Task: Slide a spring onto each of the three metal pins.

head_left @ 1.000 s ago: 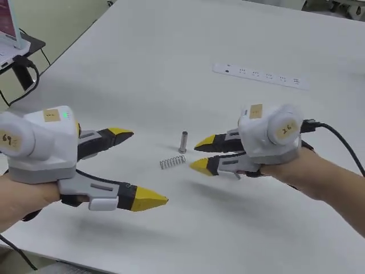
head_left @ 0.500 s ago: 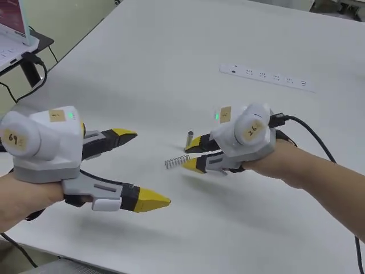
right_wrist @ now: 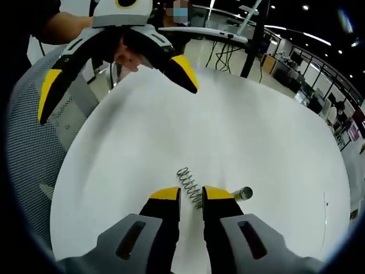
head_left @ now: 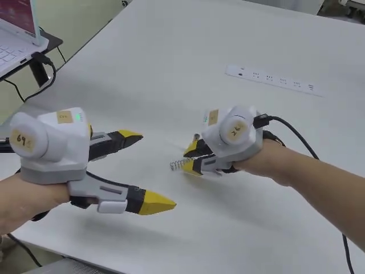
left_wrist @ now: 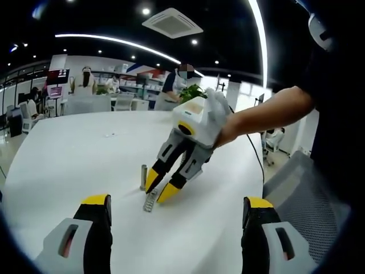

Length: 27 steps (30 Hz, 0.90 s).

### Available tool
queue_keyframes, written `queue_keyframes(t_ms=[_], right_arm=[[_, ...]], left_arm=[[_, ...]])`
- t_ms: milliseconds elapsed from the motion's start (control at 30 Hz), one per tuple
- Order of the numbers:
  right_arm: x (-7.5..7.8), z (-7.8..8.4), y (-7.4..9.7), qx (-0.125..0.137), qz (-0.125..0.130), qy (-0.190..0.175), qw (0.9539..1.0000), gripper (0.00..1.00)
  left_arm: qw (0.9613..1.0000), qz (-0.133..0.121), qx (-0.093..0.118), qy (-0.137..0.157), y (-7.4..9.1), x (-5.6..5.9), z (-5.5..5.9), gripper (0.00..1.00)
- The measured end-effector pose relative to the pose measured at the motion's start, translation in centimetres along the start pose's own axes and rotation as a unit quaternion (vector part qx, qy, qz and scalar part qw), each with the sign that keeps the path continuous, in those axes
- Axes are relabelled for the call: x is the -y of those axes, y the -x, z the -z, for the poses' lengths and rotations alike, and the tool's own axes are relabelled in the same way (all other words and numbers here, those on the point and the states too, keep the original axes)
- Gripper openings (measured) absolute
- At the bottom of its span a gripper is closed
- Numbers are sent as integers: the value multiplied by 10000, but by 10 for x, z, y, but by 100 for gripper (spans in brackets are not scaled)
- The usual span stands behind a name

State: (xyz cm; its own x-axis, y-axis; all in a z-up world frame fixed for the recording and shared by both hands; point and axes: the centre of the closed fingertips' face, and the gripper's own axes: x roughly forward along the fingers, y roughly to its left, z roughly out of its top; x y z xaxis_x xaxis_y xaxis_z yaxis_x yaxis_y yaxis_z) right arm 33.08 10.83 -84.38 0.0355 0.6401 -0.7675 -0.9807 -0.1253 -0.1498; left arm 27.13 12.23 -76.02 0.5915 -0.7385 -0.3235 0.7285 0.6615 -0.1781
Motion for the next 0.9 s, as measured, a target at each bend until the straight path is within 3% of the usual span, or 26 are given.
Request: queue_keyframes(t_ms=[233, 433, 700, 900], right_arm=[[-3, 12, -2, -199, -27, -87, 9998, 9], [-6, 11, 1, -202, -33, -78, 9998, 8], [-11, 3, 21, 20, -34, -175, 9998, 8], [-21, 9, 41, 79, -13, -237, 9997, 8]], left_arm=[[10000, -19, -13, 4, 1, 0, 1, 92], [10000, -5, -43, -11, 1, 2, 2, 92], [10000, 7, -65, -70, -1, 4, -2, 91], [9998, 131, -102, -127, -9, 13, -3, 90]])
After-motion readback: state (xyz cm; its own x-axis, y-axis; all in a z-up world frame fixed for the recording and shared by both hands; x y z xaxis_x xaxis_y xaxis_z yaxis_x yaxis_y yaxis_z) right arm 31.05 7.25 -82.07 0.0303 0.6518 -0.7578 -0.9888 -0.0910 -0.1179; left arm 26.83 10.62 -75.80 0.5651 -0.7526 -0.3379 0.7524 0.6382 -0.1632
